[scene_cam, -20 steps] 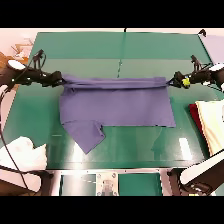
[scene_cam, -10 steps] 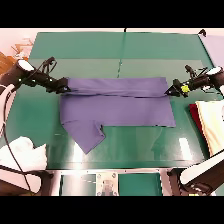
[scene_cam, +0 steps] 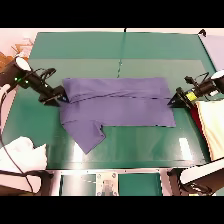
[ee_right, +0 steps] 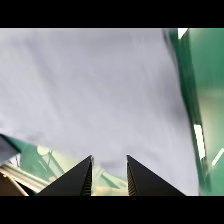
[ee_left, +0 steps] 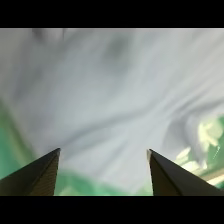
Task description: Fold the shirts.
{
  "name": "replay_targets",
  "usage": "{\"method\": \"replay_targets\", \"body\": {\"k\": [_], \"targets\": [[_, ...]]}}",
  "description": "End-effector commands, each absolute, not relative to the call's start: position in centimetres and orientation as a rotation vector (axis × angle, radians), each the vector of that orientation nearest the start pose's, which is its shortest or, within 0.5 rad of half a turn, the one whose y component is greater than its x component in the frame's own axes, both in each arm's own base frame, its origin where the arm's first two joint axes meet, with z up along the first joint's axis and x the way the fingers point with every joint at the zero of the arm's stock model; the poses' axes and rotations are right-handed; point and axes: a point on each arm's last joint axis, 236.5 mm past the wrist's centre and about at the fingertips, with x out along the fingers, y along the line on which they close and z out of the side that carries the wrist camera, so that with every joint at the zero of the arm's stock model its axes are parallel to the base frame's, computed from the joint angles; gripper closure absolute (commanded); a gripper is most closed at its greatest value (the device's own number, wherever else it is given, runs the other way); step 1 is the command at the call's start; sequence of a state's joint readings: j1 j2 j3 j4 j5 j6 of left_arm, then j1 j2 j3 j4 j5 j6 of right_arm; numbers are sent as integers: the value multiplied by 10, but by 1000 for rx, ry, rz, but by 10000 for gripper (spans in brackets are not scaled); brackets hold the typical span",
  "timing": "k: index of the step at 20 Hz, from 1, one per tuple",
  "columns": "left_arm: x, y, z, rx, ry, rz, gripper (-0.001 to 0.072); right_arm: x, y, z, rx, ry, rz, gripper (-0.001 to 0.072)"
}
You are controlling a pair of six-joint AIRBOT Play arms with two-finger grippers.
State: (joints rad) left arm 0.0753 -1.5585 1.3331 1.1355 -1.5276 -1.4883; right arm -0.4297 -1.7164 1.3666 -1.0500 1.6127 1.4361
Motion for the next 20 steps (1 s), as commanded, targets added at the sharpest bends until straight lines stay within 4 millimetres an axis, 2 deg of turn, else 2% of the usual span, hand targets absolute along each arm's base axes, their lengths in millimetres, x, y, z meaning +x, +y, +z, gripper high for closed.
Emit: {"method": "replay_targets", "body": {"k": [1, 4, 6, 7, 9, 10, 11, 12, 14, 17, 19, 20], "targets": [[284, -56, -26, -329, 1759, -230, 86, 297, -40, -56, 803, 1698, 63, 458], [239, -59, -45, -354, 1674, -179, 85, 253, -43, -62, 905, 1568, -102, 456], [231, -68, -60, -415, 1582, -166, 85, 240, -39, -71, 953, 1447, -171, 444], [230, -75, -67, -459, 1547, -165, 85, 241, -34, -75, 983, 1395, -187, 411], [232, -90, -84, -580, 1505, -154, 86, 245, -24, -84, 1045, 1337, -193, 395], [235, -95, -91, -635, 1475, -144, 86, 248, -22, -89, 1059, 1319, -204, 390], [239, -99, -95, -682, 1442, -138, 86, 253, -22, -93, 1054, 1300, -215, 345], [245, -103, -97, -723, 1398, -138, 86, 260, -24, -97, 1042, 1273, -227, 335], [253, -106, -102, -794, 1337, -115, 86, 275, -26, -100, 1027, 1221, -241, 335], [250, -108, -110, -864, 1325, -81, 95, 296, -16, -108, 1086, 1180, -246, 335], [247, -112, -110, -867, 1326, -99, 322, 301, -6, -117, 1127, 1195, -244, 335], [248, -115, -108, -879, 1321, -115, 350, 300, 0, -121, 1138, 1213, -239, 335]]}}
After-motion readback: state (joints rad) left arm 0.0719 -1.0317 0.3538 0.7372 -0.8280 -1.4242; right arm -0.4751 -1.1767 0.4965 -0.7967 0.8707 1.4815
